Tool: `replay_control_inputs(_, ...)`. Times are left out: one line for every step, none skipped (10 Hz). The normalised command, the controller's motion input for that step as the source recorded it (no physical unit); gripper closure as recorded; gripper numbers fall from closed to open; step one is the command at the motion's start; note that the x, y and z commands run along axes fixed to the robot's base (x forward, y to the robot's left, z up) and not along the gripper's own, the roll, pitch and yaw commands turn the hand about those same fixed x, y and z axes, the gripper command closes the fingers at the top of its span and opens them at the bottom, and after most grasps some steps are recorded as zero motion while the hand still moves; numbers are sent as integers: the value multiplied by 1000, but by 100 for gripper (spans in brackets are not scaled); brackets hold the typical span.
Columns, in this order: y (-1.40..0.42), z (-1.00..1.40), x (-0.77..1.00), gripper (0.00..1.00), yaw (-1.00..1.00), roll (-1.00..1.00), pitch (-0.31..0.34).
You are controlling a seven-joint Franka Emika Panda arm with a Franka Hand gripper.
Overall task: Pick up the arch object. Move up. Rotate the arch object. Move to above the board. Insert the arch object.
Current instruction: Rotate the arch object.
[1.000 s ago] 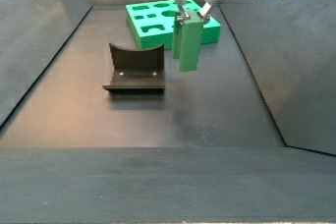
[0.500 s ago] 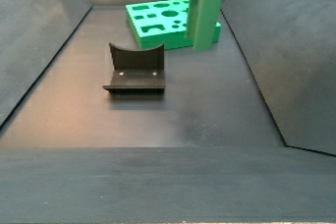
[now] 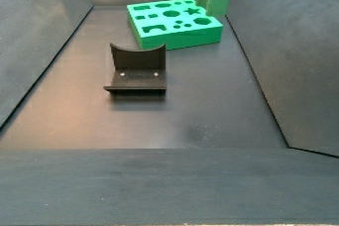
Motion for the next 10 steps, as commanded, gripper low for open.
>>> replay_control_inputs(13,-114,40,100,-207,-79,227)
replay_control_inputs(-5,0,61,100,-542,-74,193)
replay_control_inputs(-9,62,50,100,-447,-68,157)
replay_control_inputs(-9,48,41,100,-315,-65,130)
replay_control_inputs(0,0,0,100,-351,-63,107)
replay_control_inputs(2,0,2,100,-281,-62,103)
replay_control_inputs(0,-1000,0,100,-195,-261,96)
replay_control_inputs(1,-1000,6,100,-133,-259,80)
replay_control_inputs(4,-1000,21,100,-83,-242,14)
replay_control_inputs(6,-1000,16,100,-62,-218,-21)
